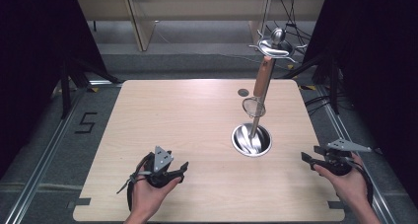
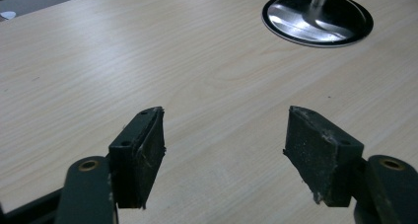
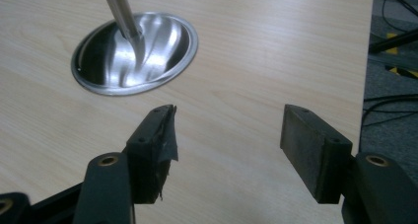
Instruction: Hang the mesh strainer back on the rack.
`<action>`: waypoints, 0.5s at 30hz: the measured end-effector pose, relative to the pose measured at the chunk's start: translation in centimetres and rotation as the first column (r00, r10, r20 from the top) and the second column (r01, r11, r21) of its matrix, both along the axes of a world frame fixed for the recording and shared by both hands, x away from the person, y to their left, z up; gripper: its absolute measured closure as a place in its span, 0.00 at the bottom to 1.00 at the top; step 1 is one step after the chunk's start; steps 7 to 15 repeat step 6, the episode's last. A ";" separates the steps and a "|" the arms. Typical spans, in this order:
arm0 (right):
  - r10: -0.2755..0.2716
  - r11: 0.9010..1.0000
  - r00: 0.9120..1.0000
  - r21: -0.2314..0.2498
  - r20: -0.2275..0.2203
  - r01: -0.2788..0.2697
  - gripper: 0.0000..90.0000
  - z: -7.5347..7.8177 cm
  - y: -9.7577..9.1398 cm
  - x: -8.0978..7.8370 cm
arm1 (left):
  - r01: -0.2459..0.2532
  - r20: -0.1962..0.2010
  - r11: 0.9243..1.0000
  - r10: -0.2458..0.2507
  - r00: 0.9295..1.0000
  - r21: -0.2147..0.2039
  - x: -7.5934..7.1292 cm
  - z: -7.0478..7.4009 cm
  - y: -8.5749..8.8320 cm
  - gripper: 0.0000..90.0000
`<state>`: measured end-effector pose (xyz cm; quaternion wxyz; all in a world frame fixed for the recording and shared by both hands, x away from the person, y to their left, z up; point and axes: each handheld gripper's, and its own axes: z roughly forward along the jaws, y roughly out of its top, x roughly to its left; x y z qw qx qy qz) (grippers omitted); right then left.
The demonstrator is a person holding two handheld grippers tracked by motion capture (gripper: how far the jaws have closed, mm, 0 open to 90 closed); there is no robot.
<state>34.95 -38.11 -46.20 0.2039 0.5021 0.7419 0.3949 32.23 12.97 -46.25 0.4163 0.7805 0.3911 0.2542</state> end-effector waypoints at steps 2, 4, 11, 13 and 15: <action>-0.011 1.000 1.000 -0.021 0.021 0.011 0.42 -0.2 -0.4 0.1 | 0.013 0.004 1.000 -0.013 1.000 0.006 0.0 -0.1 -0.1 0.34; -0.012 1.000 1.000 -0.009 0.010 0.012 0.42 -0.2 -0.5 -0.1 | 0.033 0.007 0.999 -0.033 0.999 0.032 0.2 -0.1 0.0 0.34; -0.017 1.000 1.000 -0.001 0.006 0.017 0.42 -0.3 -0.5 -0.2 | 0.007 -0.007 1.000 -0.007 1.000 0.007 0.1 -0.2 -0.2 0.34; -0.017 1.000 1.000 -0.001 0.006 0.017 0.42 -0.3 -0.5 -0.2 | 0.007 -0.007 1.000 -0.007 1.000 0.007 0.1 -0.2 -0.2 0.34; -0.017 1.000 1.000 -0.001 0.006 0.017 0.42 -0.3 -0.5 -0.2 | 0.007 -0.007 1.000 -0.007 1.000 0.007 0.1 -0.2 -0.2 0.34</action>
